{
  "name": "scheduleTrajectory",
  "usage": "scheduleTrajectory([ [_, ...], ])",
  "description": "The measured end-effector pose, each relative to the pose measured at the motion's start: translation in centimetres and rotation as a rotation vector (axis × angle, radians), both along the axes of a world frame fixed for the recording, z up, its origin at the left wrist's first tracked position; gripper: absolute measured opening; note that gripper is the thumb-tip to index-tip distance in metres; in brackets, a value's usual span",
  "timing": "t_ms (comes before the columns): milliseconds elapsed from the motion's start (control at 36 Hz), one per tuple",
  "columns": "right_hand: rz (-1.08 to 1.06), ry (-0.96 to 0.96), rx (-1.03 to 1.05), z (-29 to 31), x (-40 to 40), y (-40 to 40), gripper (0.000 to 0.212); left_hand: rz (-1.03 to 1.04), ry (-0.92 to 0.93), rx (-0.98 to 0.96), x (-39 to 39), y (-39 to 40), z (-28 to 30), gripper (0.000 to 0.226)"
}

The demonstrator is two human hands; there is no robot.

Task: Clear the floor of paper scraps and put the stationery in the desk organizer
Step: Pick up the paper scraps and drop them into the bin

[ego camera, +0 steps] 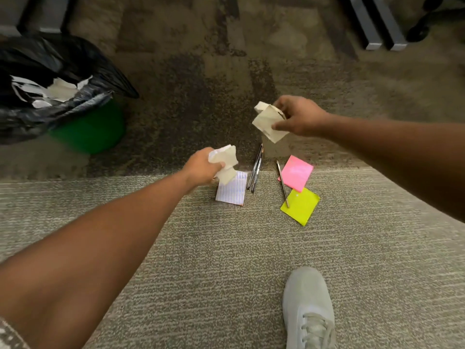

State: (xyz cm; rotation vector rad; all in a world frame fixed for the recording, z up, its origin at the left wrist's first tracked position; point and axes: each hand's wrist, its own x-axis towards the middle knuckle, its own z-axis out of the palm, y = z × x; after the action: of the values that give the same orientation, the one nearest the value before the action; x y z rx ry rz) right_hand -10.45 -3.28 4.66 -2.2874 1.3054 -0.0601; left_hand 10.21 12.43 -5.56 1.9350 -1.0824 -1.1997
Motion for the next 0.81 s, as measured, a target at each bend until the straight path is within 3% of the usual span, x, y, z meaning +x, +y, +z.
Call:
scheduleTrajectory([
  [139, -0.040, -0.206, 0.166, 0.7, 4.3, 0.5, 0.034, 0.200, 0.088, -0.082, 1.5, -1.0, 2.5, 0.016],
  [361, -0.056, -0.368, 0.252, 2.2, 10.9, 1.9, 0.038, 0.391, -0.054, -0.218, 5.9, -0.9, 6.3, 0.030],
  [583, -0.129, -0.561, 0.340, 4.7, 17.7, 2.9, 0.041, 0.564, -0.192, -0.382, 11.9, -0.5, 10.6, 0.019],
  [750, -0.157, -0.703, 0.578, 6.6, 23.4, 4.8, 0.031, 0.749, -0.267, -0.419, 16.6, 0.8, 13.3, 0.022],
  [806, -0.169, -0.702, 0.640, 7.0, 25.5, 5.4, 0.016, 0.818, -0.282, -0.414, 18.0, 1.2, 13.9, 0.027],
])
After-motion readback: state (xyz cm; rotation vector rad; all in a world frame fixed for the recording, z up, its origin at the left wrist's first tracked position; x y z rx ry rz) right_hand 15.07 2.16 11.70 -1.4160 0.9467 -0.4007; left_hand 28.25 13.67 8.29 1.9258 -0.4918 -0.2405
